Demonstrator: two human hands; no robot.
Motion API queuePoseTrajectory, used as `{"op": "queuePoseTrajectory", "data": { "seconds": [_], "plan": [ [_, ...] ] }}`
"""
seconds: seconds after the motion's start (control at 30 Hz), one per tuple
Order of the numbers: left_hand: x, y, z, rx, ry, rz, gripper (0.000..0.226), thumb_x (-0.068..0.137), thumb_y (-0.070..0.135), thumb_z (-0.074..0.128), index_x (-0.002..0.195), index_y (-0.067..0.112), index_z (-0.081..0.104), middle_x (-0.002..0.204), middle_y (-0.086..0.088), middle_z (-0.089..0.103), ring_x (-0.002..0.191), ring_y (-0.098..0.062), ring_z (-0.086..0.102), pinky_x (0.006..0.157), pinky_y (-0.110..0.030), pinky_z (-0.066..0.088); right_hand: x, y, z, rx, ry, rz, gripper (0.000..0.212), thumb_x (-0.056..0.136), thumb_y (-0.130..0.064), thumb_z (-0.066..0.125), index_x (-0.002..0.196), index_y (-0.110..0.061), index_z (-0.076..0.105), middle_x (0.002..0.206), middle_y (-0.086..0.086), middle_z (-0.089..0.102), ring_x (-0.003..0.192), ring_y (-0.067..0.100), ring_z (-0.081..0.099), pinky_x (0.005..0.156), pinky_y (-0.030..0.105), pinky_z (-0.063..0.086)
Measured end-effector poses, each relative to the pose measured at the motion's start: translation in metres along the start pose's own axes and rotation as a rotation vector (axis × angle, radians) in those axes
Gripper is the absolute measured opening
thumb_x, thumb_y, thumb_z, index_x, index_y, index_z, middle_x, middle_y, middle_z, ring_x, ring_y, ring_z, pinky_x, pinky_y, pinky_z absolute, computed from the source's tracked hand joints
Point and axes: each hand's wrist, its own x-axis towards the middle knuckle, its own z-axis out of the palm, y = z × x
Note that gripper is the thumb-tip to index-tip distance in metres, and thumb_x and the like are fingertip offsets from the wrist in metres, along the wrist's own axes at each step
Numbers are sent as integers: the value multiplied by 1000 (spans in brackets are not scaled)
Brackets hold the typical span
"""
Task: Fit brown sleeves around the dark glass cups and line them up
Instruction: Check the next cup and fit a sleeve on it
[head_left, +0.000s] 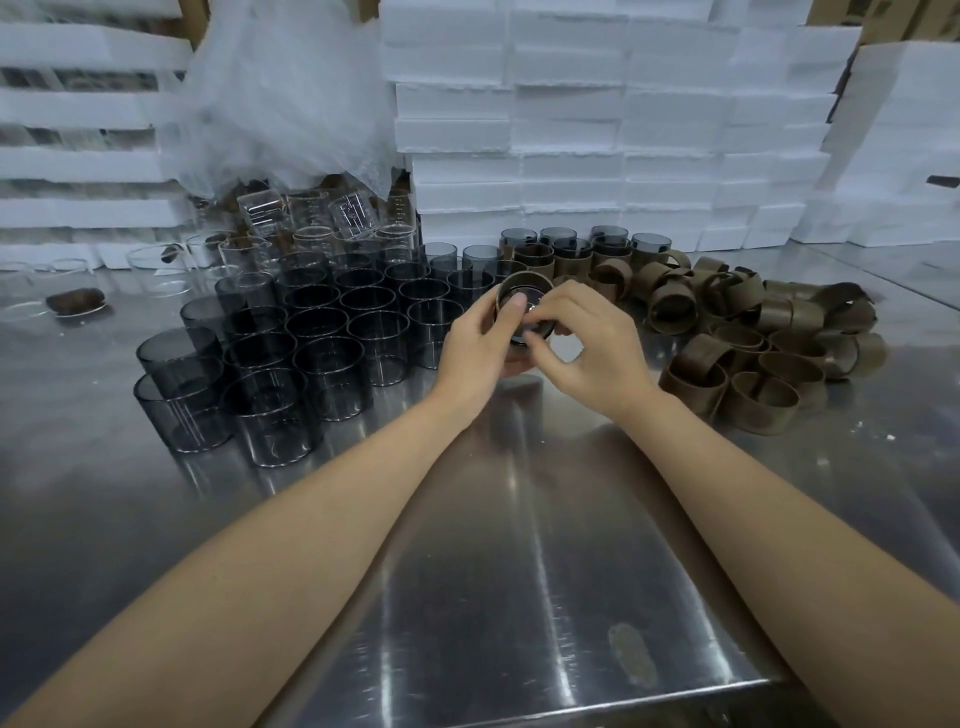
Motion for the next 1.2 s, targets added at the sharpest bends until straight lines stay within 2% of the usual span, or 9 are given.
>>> {"op": "queuePoseTrajectory", "data": {
  "seconds": [0.13, 0.27, 0.37, 0.5, 0.63, 0.8, 0.97, 1.07, 1.2],
  "plan": [
    [1, -3, 3, 24, 0, 37, 23, 103, 25, 49, 119, 16, 62, 108, -12, 69, 94, -26, 71, 73, -36, 61, 3, -4, 2, 150, 129, 174, 29, 83, -10, 70, 110, -7, 59, 104, -6, 54, 61, 11, 52, 56, 26, 47],
    [1, -3, 3, 26, 12, 58, 30, 102, 24, 50, 128, 10, 58, 113, -16, 66, 102, -29, 69, 78, -43, 60, 4, -2, 3, 69, 75, 324, 38, 87, -24, 63, 123, -13, 58, 123, -1, 52, 84, 10, 57, 73, 24, 51],
    [2, -4, 2, 61, 12, 83, 31, 100, 22, 54, 130, 14, 58, 112, -6, 66, 101, -16, 68, 75, -37, 61, 5, -5, 4, 163, 9, 512, 34, 96, -21, 54, 129, -16, 60, 119, -8, 63, 105, 3, 60, 93, 27, 51],
    [1, -4, 2, 113, 11, 116, 31, 98, 17, 57, 129, 17, 59, 113, 0, 66, 103, -17, 68, 73, -37, 61, 7, -10, 7, 229, 50, 625, 32, 99, -16, 48, 127, -14, 65, 101, -16, 67, 93, -18, 58, 85, 4, 43],
    [2, -4, 3, 134, 22, 115, 32, 98, 11, 56, 128, 20, 59, 111, 6, 65, 101, -17, 68, 72, -36, 61, 8, -12, 6, 259, 68, 656, 32, 98, -14, 47, 124, -14, 67, 100, -8, 72, 93, -5, 64, 88, 23, 55],
    [2, -3, 4, 128, 32, 66, 37, 96, 4, 52, 129, 19, 57, 116, 2, 64, 97, -15, 69, 70, -31, 61, 7, -8, 4, 255, 35, 649, 32, 98, -17, 47, 120, -18, 69, 90, 2, 74, 85, 21, 68, 77, 47, 58],
    [2, -2, 5, 146, 28, 9, 46, 96, 2, 46, 141, 13, 48, 123, -3, 61, 102, -22, 68, 78, -38, 61, 9, -6, 3, 171, 9, 570, 33, 97, -16, 44, 113, -20, 72, 78, 3, 72, 72, 18, 64, 71, 47, 58],
    [3, -3, 4, 222, 11, 24, 43, 96, 2, 43, 137, 12, 52, 117, -7, 64, 103, -27, 67, 85, -47, 58, 8, -3, 1, 143, -18, 548, 31, 97, -15, 45, 113, -17, 72, 73, 0, 70, 68, 16, 63, 69, 45, 58],
    [2, -3, 3, 243, -2, 25, 43, 95, -1, 40, 133, 12, 56, 118, -6, 64, 105, -25, 66, 85, -49, 58, 5, 4, -1, 139, -45, 529, 27, 97, -12, 48, 108, -9, 73, 77, 11, 72, 72, 28, 67, 69, 50, 57]
  ]
}}
